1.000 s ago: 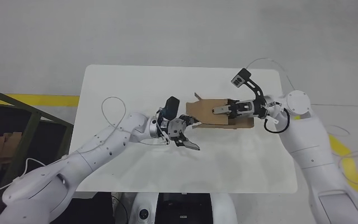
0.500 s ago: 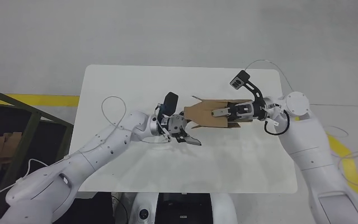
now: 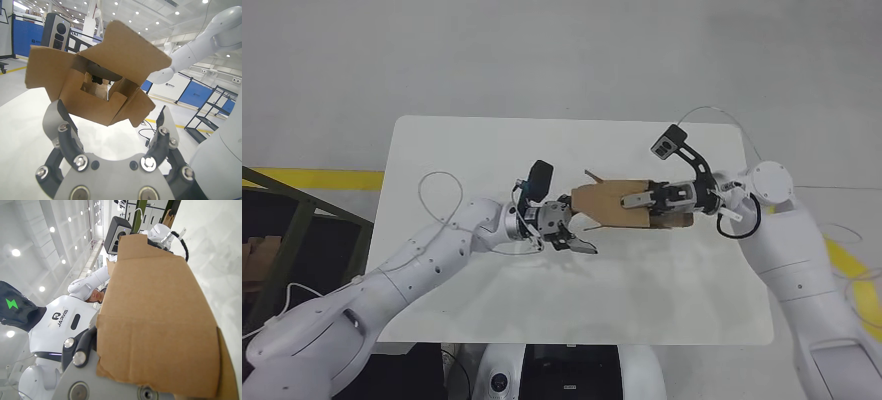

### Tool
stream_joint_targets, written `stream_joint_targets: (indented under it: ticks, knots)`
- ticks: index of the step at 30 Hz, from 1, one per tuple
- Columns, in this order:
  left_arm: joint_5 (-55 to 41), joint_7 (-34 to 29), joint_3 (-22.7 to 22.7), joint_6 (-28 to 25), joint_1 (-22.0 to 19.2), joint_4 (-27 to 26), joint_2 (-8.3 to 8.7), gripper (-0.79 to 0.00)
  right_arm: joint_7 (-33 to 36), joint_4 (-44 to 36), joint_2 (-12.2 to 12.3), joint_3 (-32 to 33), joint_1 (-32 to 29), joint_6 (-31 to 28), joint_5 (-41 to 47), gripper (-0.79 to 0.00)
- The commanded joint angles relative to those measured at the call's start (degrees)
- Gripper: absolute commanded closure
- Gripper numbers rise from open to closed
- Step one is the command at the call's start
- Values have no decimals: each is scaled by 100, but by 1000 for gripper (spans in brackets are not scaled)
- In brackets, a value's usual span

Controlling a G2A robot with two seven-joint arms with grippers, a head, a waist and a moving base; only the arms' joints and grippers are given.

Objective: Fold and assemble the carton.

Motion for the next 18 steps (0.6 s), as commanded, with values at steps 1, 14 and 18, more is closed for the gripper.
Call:
stream_joint_targets:
  ticks: [1,14,18]
  knots:
    - [43,3,-3,0,-10,-12,15,-785,-1,15,-2,-22,20,72,9,0]
    - [128,183,-180,0,68,29,67,-646,-14,328,-36,-174,122,573,113,0]
    - [94,189,-288,0,118,80,66,-489,-1,382,-55,-221,155,568,149,0]
